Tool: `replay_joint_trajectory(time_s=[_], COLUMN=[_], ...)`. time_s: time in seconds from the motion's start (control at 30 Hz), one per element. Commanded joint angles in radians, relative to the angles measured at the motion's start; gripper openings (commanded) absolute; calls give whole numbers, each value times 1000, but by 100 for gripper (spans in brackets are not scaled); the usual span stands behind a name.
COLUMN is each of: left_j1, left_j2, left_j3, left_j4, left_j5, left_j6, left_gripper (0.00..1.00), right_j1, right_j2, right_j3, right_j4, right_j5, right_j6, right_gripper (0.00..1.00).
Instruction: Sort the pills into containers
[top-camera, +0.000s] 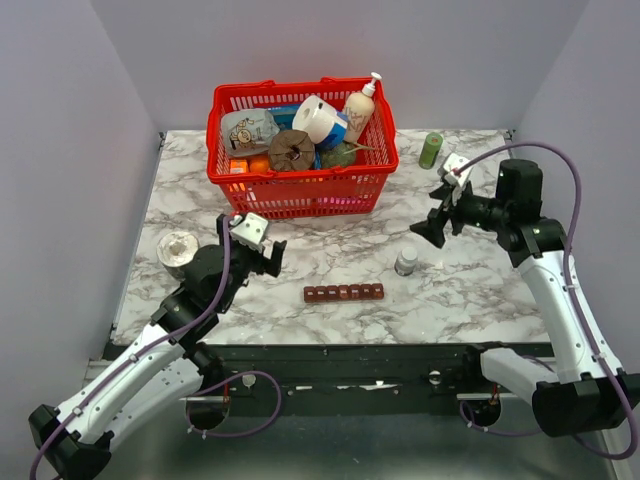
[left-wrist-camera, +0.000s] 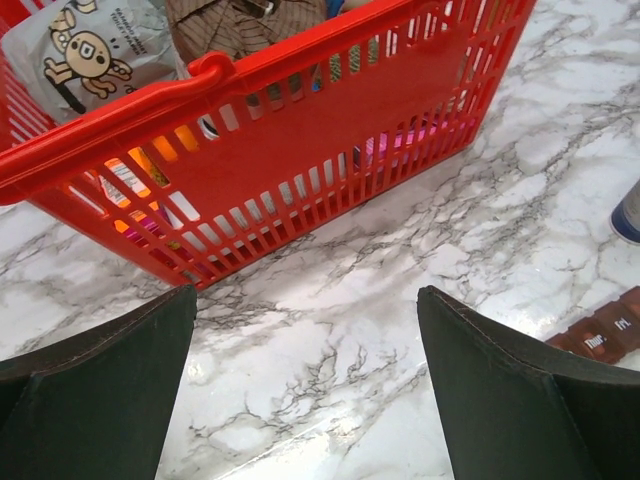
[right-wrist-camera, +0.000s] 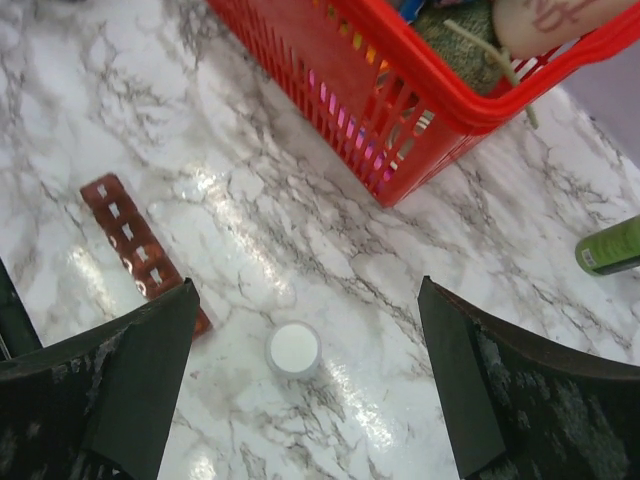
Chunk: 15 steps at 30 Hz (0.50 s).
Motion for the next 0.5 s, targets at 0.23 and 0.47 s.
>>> replay_joint_trajectory(time_s=[0.23,0.47], left_j1=[6,6], left_j2=[15,17], left_j3=[-7,-9], left_j4=[11,13], left_j5=[158,150], left_j6=[50,53], left_gripper=[99,99], right_j1=[164,261], right_j2=[96,215], right_j3=[-135,-135], right_j4=[-97,-50], right_j5=[202,390], right_j6=[-354,-281], right_gripper=[100,99])
